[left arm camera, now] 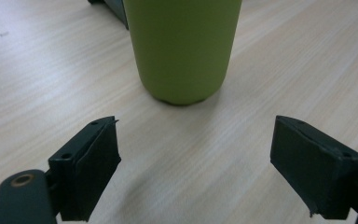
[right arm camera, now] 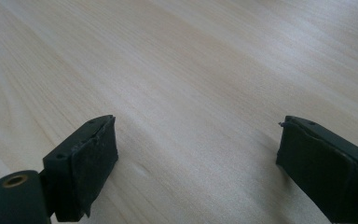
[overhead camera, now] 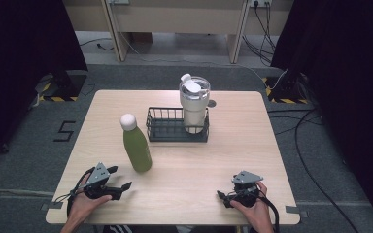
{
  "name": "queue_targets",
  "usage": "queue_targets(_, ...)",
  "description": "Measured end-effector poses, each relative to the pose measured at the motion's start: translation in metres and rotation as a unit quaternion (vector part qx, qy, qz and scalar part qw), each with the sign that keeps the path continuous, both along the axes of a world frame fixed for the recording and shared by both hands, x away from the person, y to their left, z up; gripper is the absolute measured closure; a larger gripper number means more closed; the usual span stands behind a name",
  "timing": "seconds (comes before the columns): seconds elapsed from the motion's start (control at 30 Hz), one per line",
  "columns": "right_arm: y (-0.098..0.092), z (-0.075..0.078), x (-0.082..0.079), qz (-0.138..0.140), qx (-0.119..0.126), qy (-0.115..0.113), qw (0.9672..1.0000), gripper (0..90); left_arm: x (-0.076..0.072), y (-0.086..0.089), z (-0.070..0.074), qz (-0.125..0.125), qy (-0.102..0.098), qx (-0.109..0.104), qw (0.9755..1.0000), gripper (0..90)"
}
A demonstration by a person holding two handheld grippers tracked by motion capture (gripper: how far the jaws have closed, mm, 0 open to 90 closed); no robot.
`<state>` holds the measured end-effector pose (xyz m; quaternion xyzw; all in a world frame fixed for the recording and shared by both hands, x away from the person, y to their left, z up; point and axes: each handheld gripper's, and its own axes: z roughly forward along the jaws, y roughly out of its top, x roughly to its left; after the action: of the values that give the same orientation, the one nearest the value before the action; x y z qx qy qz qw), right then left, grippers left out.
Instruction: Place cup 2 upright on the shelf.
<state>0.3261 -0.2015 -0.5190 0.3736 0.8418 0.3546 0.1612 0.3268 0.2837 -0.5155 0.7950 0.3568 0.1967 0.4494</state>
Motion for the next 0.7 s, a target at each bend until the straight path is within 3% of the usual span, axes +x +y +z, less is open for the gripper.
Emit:
queue_targets(0.1,0.000,0.000,0.000,0.000,0.000,0.000,1.0000,12.1,0.004,-0.003,0.002,0.006,-0.007,-0.021,0.9997,15.0)
queue_targets(0.33,0.000,0.000,0.000,0.002,-0.001,0.000,1.0000,11.7,0.010,-0.006,0.006,0.007,-0.011,-0.048,0.9988,15.0)
queue_targets(0.6,0.000,0.000,0.000,0.002,0.000,0.001,1.0000,11.4,0.021,-0.013,0.010,0.015,-0.015,-0.070,0.9973,15.0)
queue_targets(0.7,0.000,0.000,0.000,0.002,0.000,0.001,1.0000,11.3,0.026,-0.019,0.013,0.014,-0.025,-0.065,0.9975,15.0)
